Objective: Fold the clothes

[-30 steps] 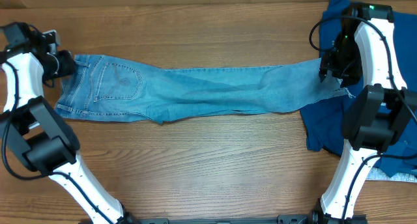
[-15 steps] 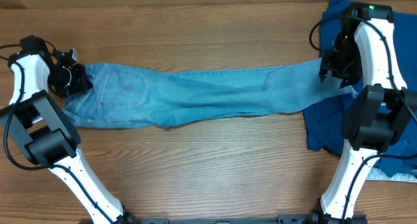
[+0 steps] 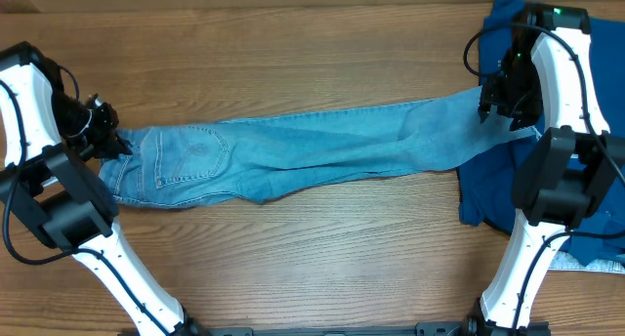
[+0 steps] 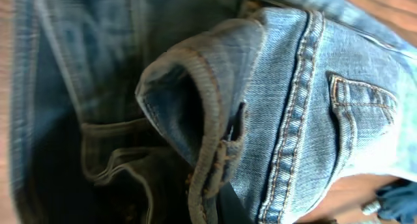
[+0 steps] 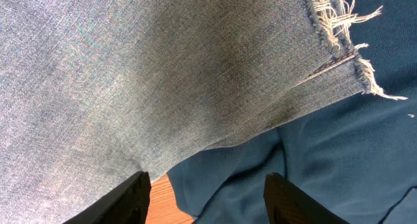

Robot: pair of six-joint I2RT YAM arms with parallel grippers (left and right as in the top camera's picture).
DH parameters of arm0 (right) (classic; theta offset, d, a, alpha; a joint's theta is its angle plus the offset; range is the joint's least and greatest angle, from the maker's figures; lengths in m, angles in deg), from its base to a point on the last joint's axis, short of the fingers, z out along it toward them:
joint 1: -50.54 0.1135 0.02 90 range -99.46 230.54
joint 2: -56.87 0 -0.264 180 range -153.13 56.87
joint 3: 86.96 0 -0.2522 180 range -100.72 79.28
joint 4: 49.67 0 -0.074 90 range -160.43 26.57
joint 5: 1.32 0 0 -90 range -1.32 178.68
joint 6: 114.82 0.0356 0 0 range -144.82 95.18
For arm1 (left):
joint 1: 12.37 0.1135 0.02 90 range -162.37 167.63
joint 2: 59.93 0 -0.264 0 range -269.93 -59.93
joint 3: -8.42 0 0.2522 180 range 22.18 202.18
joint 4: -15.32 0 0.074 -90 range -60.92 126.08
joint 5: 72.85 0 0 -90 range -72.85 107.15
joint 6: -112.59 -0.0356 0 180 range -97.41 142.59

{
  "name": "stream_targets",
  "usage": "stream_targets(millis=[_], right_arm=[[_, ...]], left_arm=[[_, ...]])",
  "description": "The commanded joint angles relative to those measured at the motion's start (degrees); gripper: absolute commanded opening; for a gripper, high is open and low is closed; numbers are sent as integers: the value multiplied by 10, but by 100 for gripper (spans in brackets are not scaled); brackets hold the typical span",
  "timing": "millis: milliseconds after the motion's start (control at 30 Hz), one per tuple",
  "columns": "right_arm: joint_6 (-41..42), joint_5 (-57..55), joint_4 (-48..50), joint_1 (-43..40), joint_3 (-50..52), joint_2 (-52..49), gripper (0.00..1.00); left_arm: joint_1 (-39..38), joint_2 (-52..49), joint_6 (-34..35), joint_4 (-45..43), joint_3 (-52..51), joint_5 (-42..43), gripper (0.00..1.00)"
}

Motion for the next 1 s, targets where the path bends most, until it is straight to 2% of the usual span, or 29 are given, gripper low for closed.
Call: stream_targets(millis=[0,233,333,433,500,600,633,800,967], right_arm=[[-6,4,-4,0,1,7,60],[-6,14,-18,-14,1,8,60],[-6,23,-21,-17,1,8,60],[-11,40,-22,-17,1,8,59],[-68,120,-22,-16,1,8,58],[-226,317,-37,-1,1,9,57],[-243,332,-40,7,1,9,56],[-248,299,-34,61,1,9,57],[-202,240,7,94,18,1,57]], left_arm=[[5,27,27,6,-10,-37,4],[7,173,27,5,-157,-52,4],[7,204,30,-19,-215,-57,4],[7,205,78,-40,-272,-123,4],[8,204,116,-77,-328,-168,4],[7,204,122,-122,-394,-170,4],[7,204,122,-128,-401,-170,4],[7,204,124,-132,-404,-174,4],[7,204,148,-137,-404,-202,4]])
